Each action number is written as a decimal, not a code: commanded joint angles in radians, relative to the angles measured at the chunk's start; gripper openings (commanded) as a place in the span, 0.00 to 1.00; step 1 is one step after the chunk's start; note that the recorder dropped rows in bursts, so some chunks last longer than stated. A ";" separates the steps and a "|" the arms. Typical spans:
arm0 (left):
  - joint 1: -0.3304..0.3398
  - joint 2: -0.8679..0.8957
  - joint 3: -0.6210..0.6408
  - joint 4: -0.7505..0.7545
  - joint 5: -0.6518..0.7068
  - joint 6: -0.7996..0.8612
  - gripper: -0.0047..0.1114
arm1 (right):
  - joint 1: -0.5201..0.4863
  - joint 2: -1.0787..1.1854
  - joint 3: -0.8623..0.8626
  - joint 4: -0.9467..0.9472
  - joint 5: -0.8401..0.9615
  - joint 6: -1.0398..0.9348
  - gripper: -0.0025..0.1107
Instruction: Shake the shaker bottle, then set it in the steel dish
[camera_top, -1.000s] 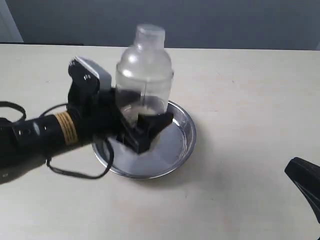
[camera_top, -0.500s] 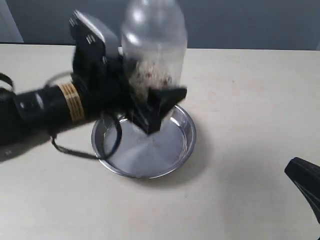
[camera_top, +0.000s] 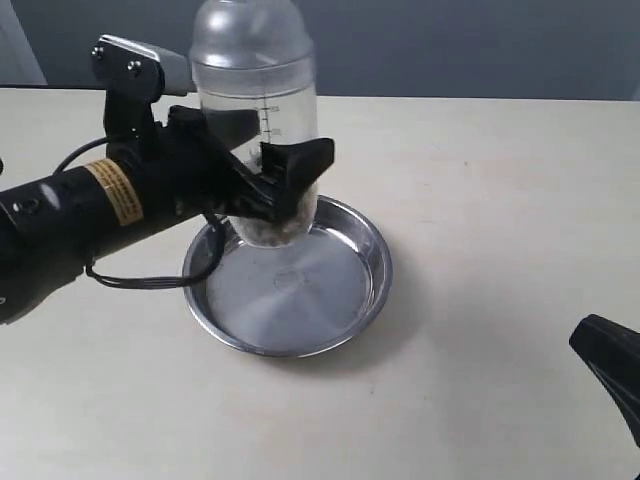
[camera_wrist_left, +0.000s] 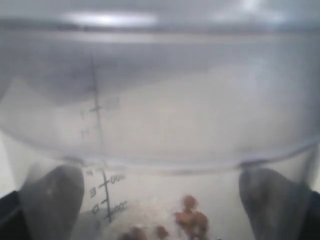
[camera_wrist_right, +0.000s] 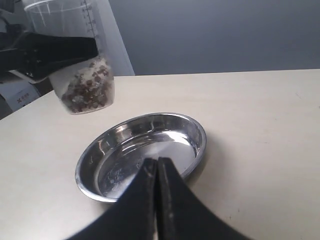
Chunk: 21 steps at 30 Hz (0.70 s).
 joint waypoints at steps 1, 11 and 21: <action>-0.011 -0.016 -0.013 -0.148 0.080 0.038 0.04 | -0.003 -0.004 0.002 -0.001 -0.006 -0.004 0.01; -0.041 -0.029 -0.027 0.202 -0.066 -0.038 0.04 | -0.003 -0.004 0.002 -0.001 -0.008 -0.004 0.01; -0.031 -0.116 -0.083 0.178 -0.073 -0.017 0.04 | -0.003 -0.004 0.002 0.001 -0.008 -0.004 0.01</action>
